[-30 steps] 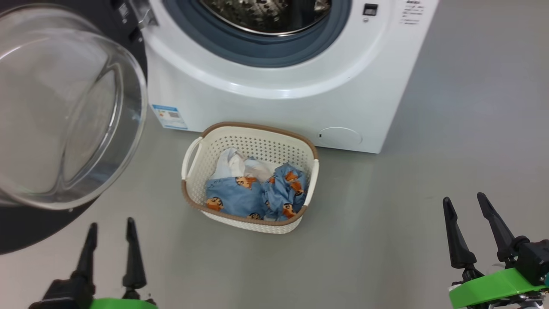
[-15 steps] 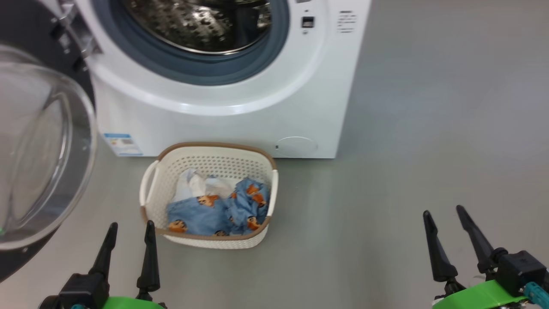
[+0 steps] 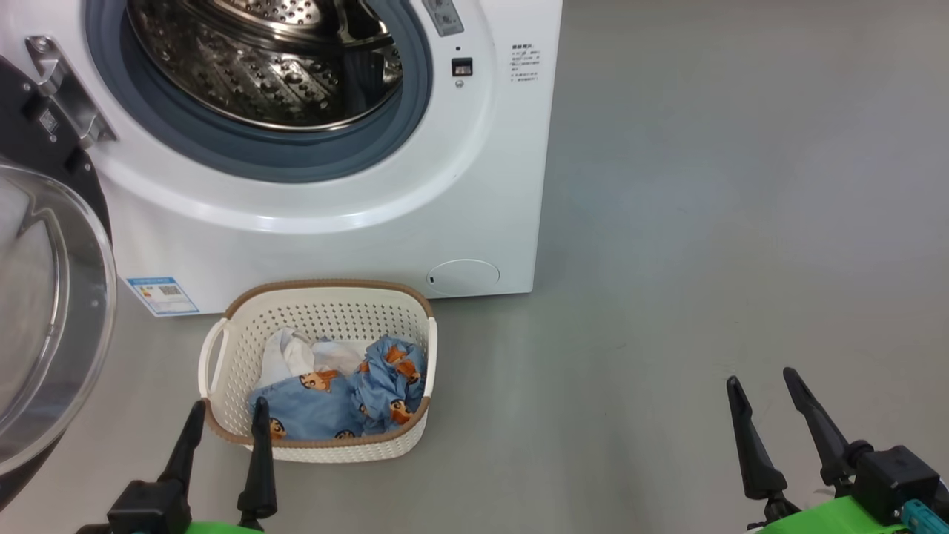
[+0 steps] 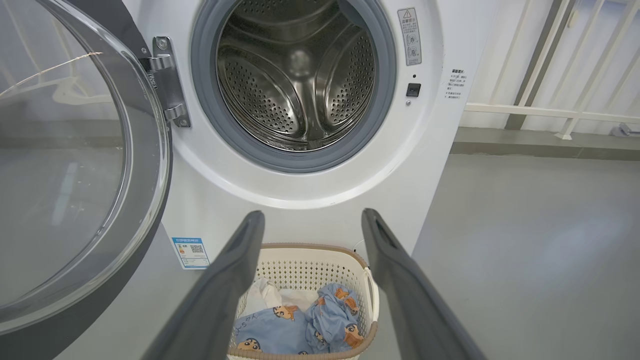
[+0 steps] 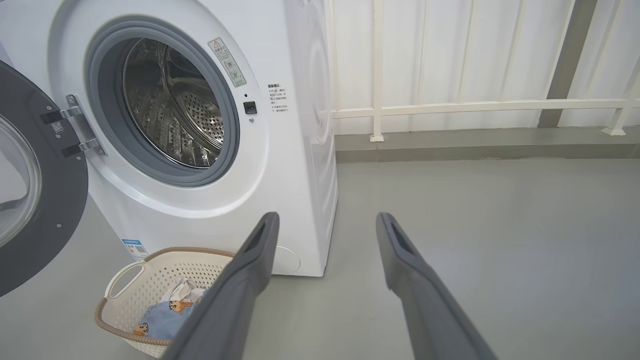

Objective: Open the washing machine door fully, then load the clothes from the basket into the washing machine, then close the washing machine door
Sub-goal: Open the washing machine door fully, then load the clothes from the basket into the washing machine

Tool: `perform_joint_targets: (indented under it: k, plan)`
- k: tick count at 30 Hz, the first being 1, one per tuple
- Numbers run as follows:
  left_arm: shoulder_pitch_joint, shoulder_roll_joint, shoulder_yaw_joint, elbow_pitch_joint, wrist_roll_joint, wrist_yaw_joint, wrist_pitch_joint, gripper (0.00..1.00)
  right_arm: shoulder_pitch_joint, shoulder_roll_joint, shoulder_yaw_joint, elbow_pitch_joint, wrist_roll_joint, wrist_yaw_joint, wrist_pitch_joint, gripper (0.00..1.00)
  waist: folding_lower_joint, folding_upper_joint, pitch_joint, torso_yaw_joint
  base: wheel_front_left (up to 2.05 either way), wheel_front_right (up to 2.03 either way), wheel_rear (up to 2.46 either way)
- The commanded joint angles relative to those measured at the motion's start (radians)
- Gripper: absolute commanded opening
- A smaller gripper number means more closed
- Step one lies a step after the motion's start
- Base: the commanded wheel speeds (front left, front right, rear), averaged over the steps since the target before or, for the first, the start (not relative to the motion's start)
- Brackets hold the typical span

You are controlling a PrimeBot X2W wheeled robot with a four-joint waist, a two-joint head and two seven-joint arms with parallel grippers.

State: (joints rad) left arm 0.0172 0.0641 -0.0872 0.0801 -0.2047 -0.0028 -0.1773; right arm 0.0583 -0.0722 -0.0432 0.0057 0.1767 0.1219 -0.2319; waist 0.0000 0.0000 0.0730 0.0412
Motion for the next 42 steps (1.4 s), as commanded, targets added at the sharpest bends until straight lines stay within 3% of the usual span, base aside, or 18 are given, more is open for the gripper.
perform_joint_targets:
  k: [1,27,42]
  plan:
    - [-0.011,0.019,0.032,-0.027,0.000,0.009,0.000,1.00,-0.005,-0.007,0.024,-0.028,-0.012,0.009,-0.007,1.00,0.0000,0.0000,-0.006,-0.003,0.00,0.00,0.00]
    - [0.003,0.031,0.016,-0.028,-0.017,0.028,-0.001,1.00,0.015,0.003,0.020,-0.038,-0.015,0.009,0.002,1.00,0.0000,0.0000,-0.033,-0.009,0.05,-0.05,0.00]
    - [-0.002,0.040,-0.001,-0.035,-0.017,0.039,0.011,1.00,0.010,0.005,0.021,-0.039,-0.012,0.009,0.002,1.00,0.0000,0.0000,-0.028,-0.010,1.46,-1.46,0.00]
